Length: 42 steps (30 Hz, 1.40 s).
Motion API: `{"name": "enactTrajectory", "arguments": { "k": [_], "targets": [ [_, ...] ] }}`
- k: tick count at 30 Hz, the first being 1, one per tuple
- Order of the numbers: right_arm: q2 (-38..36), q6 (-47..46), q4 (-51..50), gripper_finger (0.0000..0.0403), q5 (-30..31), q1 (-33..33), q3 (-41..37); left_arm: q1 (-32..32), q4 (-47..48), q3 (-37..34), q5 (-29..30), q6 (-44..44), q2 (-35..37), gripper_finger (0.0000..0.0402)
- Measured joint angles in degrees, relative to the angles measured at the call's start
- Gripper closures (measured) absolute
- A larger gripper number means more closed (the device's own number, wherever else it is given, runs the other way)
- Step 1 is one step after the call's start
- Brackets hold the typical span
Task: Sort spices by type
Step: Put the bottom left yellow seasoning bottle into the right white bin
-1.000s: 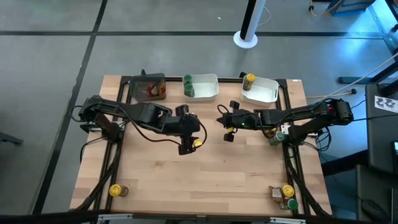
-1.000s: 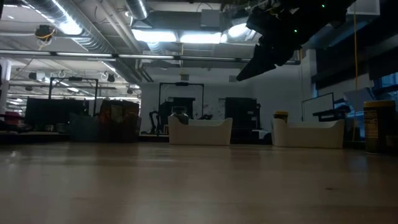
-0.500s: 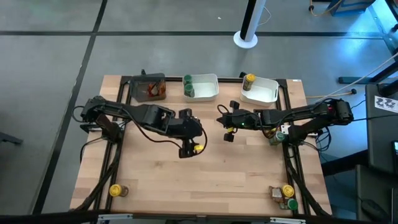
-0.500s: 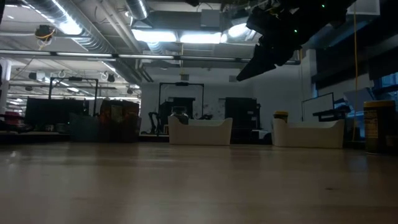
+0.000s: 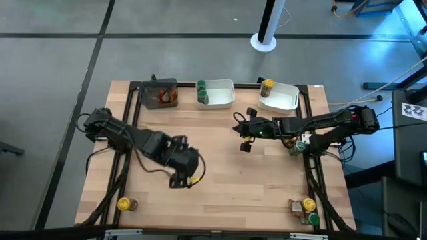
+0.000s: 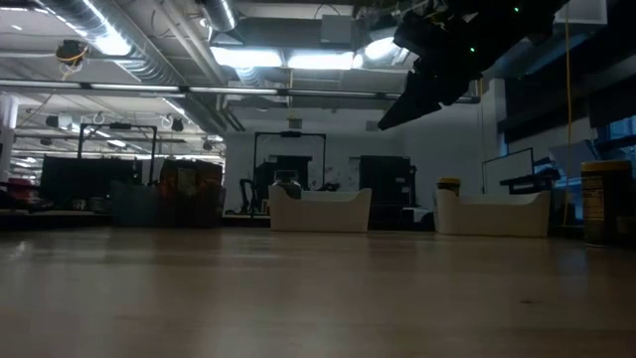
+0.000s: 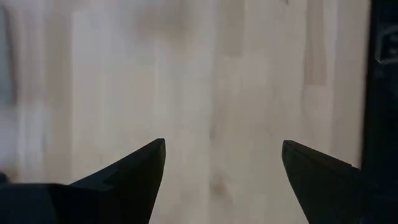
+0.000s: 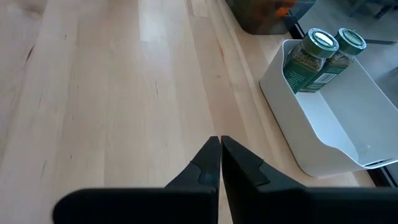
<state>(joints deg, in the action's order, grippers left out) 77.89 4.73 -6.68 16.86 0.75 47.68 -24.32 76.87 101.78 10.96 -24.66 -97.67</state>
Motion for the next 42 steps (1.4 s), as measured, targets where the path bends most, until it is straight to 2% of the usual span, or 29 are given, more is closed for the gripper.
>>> {"name": "enactTrajectory", "arguments": {
  "k": [8, 15, 24, 30, 36, 42],
  "targets": [
    [-0.01, 0.46, 0.04, 0.0386, 0.01, -0.02, 0.00, -8.32, 5.01, 0.00, -0.33, -17.81, 0.00, 0.0096],
    [0.00, 5.16, 0.81, 0.0386, 0.03, -0.02, 0.00, -14.74, 8.38, -0.07, -0.35, -32.26, 0.00, 0.0096],
    [0.00, 12.36, 9.91, 0.0386, 0.49, -0.02, 0.00, -20.91, 9.10, -0.17, -0.29, -45.55, -0.77, 0.0096],
    [0.00, 16.21, 12.01, 0.0386, 0.52, -0.02, 0.00, -25.44, 11.37, -0.17, -0.32, -46.55, -2.37, 0.0096],
    [0.00, 16.91, 14.65, 0.0386, 0.50, -0.02, 0.00, -29.44, 11.32, -0.17, -0.27, -39.98, -4.33, 0.0096],
    [0.00, 18.05, 15.79, 0.0386, 0.50, -0.02, 0.00, -32.60, 13.21, -0.17, -0.74, -42.96, -6.55, 0.0096]
  ]
}}
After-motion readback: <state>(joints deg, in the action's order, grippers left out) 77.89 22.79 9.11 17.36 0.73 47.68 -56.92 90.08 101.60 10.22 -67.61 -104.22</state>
